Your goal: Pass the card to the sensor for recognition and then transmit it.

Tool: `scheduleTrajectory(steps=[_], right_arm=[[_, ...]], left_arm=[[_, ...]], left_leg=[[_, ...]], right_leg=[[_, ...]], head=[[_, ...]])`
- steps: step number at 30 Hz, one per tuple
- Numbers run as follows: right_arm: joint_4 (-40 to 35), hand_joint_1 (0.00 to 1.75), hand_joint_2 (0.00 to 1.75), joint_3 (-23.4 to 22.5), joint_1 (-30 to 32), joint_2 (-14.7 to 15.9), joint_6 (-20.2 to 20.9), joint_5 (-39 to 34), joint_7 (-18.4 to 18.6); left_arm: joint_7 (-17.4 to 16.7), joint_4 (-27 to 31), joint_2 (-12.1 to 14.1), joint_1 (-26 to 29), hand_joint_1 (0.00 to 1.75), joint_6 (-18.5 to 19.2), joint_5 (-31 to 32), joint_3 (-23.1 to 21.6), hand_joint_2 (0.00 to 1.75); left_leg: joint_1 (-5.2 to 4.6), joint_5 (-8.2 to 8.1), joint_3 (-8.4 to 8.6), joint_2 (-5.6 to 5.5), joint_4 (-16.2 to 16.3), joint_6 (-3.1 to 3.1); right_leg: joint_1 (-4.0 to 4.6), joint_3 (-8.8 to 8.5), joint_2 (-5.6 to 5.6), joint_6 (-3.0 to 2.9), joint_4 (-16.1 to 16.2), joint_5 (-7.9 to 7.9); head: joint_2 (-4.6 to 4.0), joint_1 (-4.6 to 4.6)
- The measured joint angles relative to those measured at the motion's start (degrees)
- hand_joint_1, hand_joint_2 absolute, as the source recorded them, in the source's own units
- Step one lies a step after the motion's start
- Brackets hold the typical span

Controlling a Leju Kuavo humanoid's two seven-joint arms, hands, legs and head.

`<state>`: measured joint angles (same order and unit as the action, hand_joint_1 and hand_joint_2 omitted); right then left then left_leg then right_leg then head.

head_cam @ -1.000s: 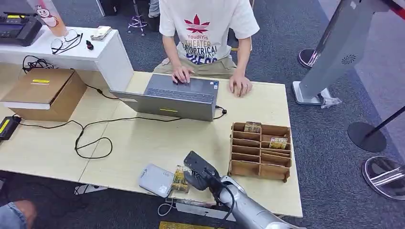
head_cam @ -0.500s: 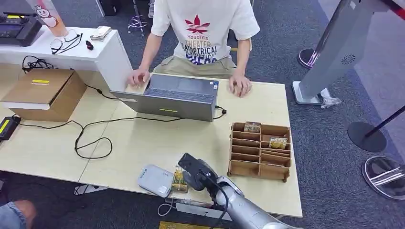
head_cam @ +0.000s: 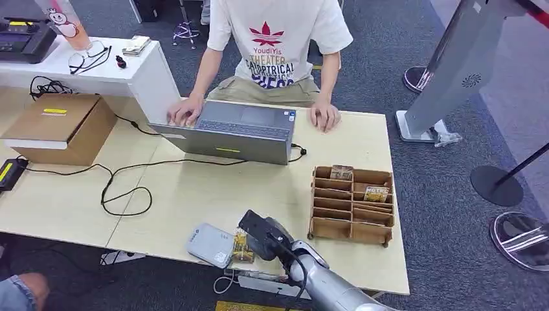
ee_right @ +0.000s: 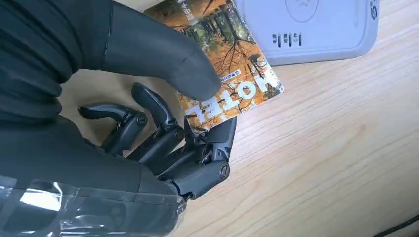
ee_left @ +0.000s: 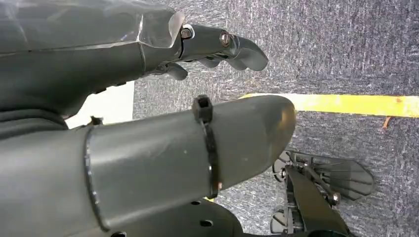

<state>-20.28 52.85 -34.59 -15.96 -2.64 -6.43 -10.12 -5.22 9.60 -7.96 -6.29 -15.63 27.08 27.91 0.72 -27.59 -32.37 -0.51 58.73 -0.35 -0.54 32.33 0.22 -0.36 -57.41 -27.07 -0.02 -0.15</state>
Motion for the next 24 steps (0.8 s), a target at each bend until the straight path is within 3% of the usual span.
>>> scheduleTrajectory(steps=[11, 18, 24], right_arm=[[-4.0, 1.75, 1.75, -2.4, 0.8, 0.8, 6.6, -2.1, -6.3], [-16.6, 1.75, 1.75, -5.8, 1.6, 4.3, 12.3, -7.2, -8.4], [-27.4, 1.75, 1.75, -10.4, 2.2, 8.5, 13.0, -11.1, -10.2]], left_arm=[[0.5, 0.0, 0.0, 0.1, 0.00, -0.2, -1.1, -0.3, 0.00], [1.7, 0.0, 0.0, 0.5, 0.00, -0.5, -2.5, -0.3, 0.00], [3.1, 0.0, 0.1, 1.0, 0.00, -0.3, -2.9, -0.3, 0.00]], left_leg=[[0.00, 0.00, -0.07, 0.00, 0.0, 0.00], [-0.01, 0.00, -0.13, -0.01, 0.0, 0.00], [-0.02, 0.00, -0.14, -0.02, 0.0, 0.01]], right_leg=[[0.00, 0.04, 0.00, 0.00, 0.0, 0.00], [0.00, 0.10, -0.01, 0.00, 0.0, 0.00], [-0.01, 0.11, -0.01, 0.00, 0.0, 0.01]], head=[[0.00, -0.02], [0.00, 0.00], [0.00, -0.02]])
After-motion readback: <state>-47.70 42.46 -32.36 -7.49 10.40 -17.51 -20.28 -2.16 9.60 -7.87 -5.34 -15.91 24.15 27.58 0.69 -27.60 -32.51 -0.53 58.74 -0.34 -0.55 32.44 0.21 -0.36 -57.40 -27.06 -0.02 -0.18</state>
